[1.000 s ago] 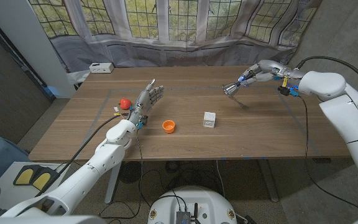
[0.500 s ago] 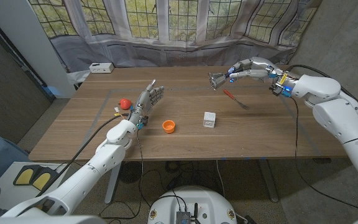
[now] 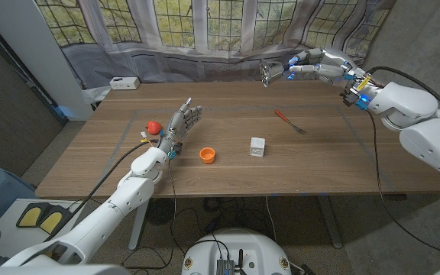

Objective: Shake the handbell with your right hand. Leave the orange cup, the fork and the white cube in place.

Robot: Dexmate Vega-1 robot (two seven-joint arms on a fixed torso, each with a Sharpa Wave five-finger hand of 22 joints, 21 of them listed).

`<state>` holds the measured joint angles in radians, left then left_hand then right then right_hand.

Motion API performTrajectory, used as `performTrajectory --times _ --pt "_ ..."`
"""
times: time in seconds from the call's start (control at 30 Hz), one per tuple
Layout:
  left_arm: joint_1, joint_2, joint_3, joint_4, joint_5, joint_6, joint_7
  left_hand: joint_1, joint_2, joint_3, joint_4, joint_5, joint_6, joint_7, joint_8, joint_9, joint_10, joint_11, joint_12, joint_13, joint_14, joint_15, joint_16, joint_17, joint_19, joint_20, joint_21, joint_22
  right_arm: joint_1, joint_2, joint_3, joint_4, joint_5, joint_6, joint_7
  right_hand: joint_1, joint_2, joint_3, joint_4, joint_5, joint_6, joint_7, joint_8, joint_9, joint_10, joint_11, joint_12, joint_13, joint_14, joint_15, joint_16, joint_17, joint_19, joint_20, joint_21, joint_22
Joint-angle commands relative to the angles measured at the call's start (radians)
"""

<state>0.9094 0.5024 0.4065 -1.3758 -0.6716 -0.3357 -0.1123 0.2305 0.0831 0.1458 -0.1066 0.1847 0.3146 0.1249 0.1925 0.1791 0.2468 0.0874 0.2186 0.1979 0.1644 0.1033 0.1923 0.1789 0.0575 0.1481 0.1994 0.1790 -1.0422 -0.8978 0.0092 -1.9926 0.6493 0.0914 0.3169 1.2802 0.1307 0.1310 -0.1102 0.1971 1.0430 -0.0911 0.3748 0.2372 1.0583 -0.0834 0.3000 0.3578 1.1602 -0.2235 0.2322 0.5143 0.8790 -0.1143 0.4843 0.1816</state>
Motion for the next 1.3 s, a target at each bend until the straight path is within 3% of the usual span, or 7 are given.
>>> performTrajectory --times 0.03,0.37,0.53,0.73,1.07,1.2,1.3 --pt "-0.003 0.008 -0.004 -0.006 0.005 0.007 0.006 -0.002 0.010 0.009 0.002 0.000 0.009 0.001 0.000 0.003 0.003 0.002 -0.002 0.001 0.007 0.002 -0.002 0.002 -0.001 0.001 0.001 0.002 -0.096 -0.188 -0.003 -0.212 -0.579 -0.136 -0.303 0.002 0.010 -0.001 -0.001 0.003 0.010 -0.001 -0.005 0.003 0.023 0.017 0.006 0.020 -0.002 -0.002 -0.002 0.002 -0.001 -0.039 0.006 0.001" --pt "-0.008 0.010 -0.007 -0.003 0.005 0.009 0.005 -0.002 0.010 0.010 0.002 0.000 0.008 0.001 -0.001 0.003 0.002 0.000 -0.003 0.001 0.007 0.002 -0.003 0.002 -0.001 0.002 0.001 0.002 -0.111 -0.285 -0.064 -0.342 -0.910 -0.424 -0.357 0.003 0.011 -0.002 -0.001 0.005 0.012 -0.004 -0.006 0.004 0.024 0.006 0.005 0.023 -0.004 -0.004 -0.003 0.002 -0.002 -0.043 0.008 0.001" --pt "-0.011 0.009 -0.007 0.001 0.004 0.007 0.005 -0.002 0.010 0.010 0.002 0.000 0.008 0.001 -0.001 0.003 0.005 -0.001 -0.002 0.001 0.007 0.003 -0.002 0.002 -0.002 0.002 0.001 0.002 -0.048 -0.363 -0.181 -0.418 -1.108 -0.688 -0.265 0.006 0.011 -0.002 -0.003 0.006 0.013 -0.014 -0.006 0.004 0.027 0.002 0.006 0.025 -0.004 -0.007 -0.003 0.001 -0.002 -0.044 0.009 0.001" --pt "-0.018 0.001 -0.005 0.013 0.004 0.005 0.002 -0.002 0.010 0.010 0.001 0.000 0.009 0.002 -0.001 0.003 0.003 0.000 -0.003 0.001 0.007 0.003 -0.003 0.002 -0.002 0.002 0.000 0.002 0.010 -0.413 -0.279 -0.449 -1.257 -0.865 -0.178 0.004 0.008 -0.005 -0.002 0.008 0.014 -0.017 -0.006 0.004 0.026 -0.002 0.005 0.028 -0.001 -0.007 -0.003 0.001 0.002 -0.049 0.012 0.001" --pt "-0.029 -0.013 0.001 0.036 0.003 0.002 -0.004 -0.002 0.010 0.011 0.001 0.000 0.010 0.001 0.000 0.003 0.003 0.000 -0.003 0.001 0.008 0.002 -0.003 0.002 -0.003 0.002 0.000 0.002 0.102 -0.427 -0.452 -0.429 -1.615 -1.075 0.009 0.004 0.006 -0.007 -0.002 0.011 0.016 -0.026 -0.005 0.005 0.029 -0.018 0.001 0.027 -0.003 -0.007 -0.006 -0.001 -0.001 -0.051 0.013 0.001" --pt "-0.033 -0.015 0.002 0.038 0.006 0.000 -0.003 -0.002 0.010 0.011 0.001 0.000 0.012 0.001 0.000 0.003 0.005 0.001 -0.003 0.001 0.007 0.002 -0.003 0.002 -0.004 0.002 0.000 0.002 0.142 -0.394 -0.523 -0.384 -1.893 -1.105 0.189 0.005 0.008 -0.007 -0.002 0.013 0.017 -0.028 -0.005 0.005 0.032 -0.021 0.002 0.031 -0.008 -0.009 -0.010 -0.003 -0.003 -0.053 0.013 0.001" --pt "-0.036 -0.018 0.003 0.040 0.005 0.001 -0.002 -0.002 0.010 0.012 0.001 0.000 0.013 0.001 0.000 0.003 0.006 -0.002 -0.003 0.001 0.007 0.001 -0.003 0.002 -0.004 0.002 0.000 0.002 0.143 -0.348 -0.527 -0.348 -2.102 -1.070 0.329 0.004 0.006 -0.009 -0.001 0.013 0.019 -0.035 -0.005 0.004 0.032 -0.031 0.001 0.032 -0.016 -0.010 -0.015 -0.006 -0.011 -0.056 0.010 0.001"
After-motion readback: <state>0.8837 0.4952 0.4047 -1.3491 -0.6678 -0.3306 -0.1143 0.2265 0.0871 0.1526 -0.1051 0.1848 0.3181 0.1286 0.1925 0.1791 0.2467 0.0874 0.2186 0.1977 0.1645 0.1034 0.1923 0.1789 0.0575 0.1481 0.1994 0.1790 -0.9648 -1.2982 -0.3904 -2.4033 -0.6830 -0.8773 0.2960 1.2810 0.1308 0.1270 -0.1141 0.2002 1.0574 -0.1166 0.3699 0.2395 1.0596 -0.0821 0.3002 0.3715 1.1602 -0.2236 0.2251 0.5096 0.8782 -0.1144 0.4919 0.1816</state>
